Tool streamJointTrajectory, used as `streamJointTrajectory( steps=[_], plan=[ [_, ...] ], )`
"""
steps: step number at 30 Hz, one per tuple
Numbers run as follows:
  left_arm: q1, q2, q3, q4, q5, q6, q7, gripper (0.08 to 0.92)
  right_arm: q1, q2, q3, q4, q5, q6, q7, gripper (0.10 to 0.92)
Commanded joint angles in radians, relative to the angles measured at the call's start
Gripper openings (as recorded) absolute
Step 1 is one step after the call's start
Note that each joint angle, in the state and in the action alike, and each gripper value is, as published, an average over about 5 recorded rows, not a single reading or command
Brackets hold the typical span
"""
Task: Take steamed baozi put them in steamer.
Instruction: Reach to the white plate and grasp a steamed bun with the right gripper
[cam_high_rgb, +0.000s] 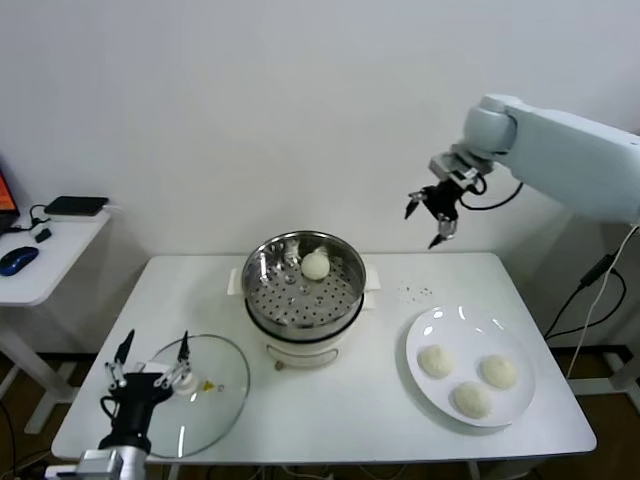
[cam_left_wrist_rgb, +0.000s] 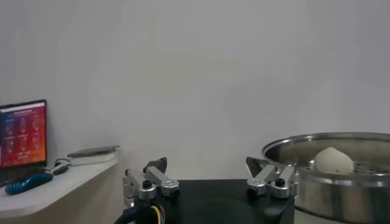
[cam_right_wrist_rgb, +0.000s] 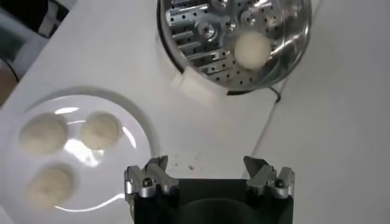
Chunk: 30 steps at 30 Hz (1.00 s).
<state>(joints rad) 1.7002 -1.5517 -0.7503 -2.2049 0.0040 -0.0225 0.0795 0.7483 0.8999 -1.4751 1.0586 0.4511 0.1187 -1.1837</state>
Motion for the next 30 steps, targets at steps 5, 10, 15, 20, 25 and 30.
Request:
streamJointTrajectory(
  steps=[5, 10, 15, 20, 25, 30],
  plan=[
    [0.015, -0.005, 0.007, 0.007, 0.003, -0.012, 0.001, 0.823, -0.098, -0.182, -0.071, 0.190, 0.042, -0.140, 0.124, 0.823],
    [0.012, -0.014, 0.010, 0.012, 0.006, -0.015, 0.003, 0.823, -0.165, -0.182, -0.069, 0.243, 0.027, -0.213, 0.170, 0.823],
    [-0.004, -0.014, 0.003, 0.005, 0.002, -0.007, 0.001, 0.823, -0.212, -0.164, -0.071, 0.251, 0.002, -0.245, 0.177, 0.823],
    [-0.006, -0.015, 0.006, -0.004, 0.000, -0.003, 0.000, 0.823, -0.246, -0.155, -0.076, 0.251, -0.017, -0.255, 0.176, 0.823],
    [-0.006, -0.016, 0.009, -0.004, -0.001, -0.002, 0.000, 0.823, -0.273, -0.153, -0.075, 0.237, -0.034, -0.259, 0.174, 0.823],
    [-0.005, -0.016, 0.007, -0.002, -0.001, -0.003, 0.001, 0.823, -0.305, -0.154, -0.063, 0.228, -0.049, -0.260, 0.175, 0.823]
  ],
)
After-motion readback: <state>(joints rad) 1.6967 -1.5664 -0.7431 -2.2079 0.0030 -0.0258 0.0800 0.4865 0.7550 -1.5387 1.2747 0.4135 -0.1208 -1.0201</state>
